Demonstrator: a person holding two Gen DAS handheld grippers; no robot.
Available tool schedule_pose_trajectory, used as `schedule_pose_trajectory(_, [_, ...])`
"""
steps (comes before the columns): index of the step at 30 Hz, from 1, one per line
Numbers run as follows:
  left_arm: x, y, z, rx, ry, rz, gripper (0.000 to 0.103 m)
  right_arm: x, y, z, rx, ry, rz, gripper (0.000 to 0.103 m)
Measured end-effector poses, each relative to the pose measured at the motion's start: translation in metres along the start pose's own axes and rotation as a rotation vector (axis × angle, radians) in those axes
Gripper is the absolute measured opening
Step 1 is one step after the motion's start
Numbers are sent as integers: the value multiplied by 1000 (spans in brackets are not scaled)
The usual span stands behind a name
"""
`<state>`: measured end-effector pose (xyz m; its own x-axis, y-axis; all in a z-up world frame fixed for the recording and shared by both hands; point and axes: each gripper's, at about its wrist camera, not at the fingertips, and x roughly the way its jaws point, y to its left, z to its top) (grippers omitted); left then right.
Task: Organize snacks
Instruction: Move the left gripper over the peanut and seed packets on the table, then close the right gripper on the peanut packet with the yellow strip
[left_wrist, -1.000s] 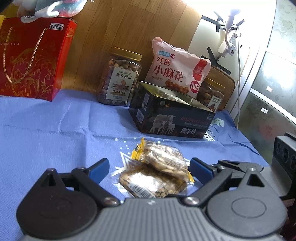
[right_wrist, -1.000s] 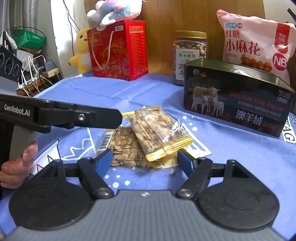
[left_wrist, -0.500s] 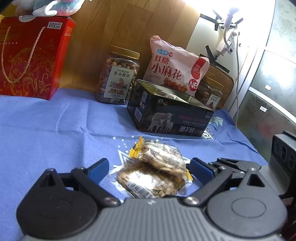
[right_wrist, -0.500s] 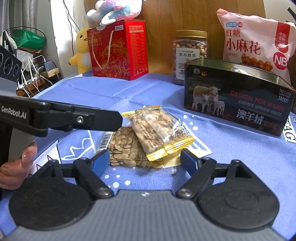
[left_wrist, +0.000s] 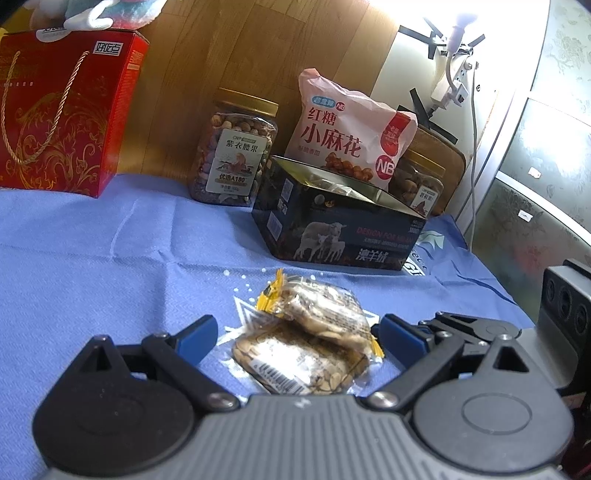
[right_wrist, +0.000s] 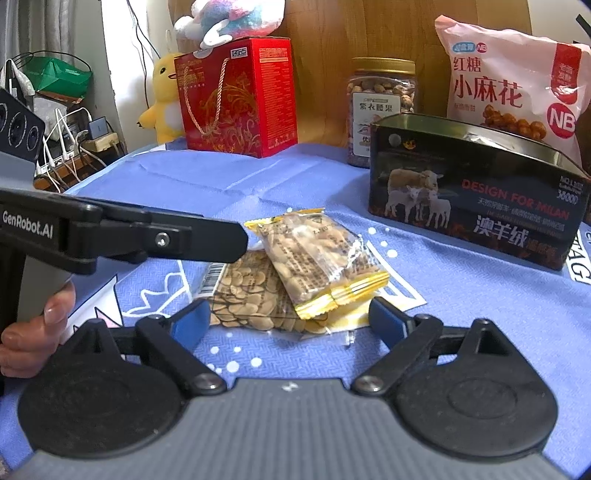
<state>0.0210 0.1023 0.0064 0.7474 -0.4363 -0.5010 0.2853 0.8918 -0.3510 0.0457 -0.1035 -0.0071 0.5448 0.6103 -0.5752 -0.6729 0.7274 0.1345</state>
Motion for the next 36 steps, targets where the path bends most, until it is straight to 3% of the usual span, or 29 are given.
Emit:
schedule_pose_trajectory(7, [2,0,0,2,8,5,98,-2,-1,-1,5,-6,-10,92])
schedule_pose_trajectory(8, [2,0,0,1,8,5,98,-3,-1,-1,2,-7,-14,88])
schedule_pose_trajectory(9, [2,1,1,1,9,4,98,-4,0,-2,-4,-13,-14,76])
schedule_pose_trajectory(13, [3,1,0,3,14,5,98,-8,1,-3,-8,-33,-13,55])
schedule_pose_trajectory(18, [4,2,0,2,19,6,98,-10,-4,-4,19,-51,-14,36])
schedule_pose_trajectory(24, [5,2,0,0,23,4,98,-10,-4,-4,28,-50,-1,34])
schedule_pose_trajectory(28, [5,3,0,-7,21,-3,98,-10,-3,-4,20,-47,8,20])
schedule_pose_trajectory(36, [6,6,1,-17,20,-4,98,-15,3,-7,-12,-33,32,11])
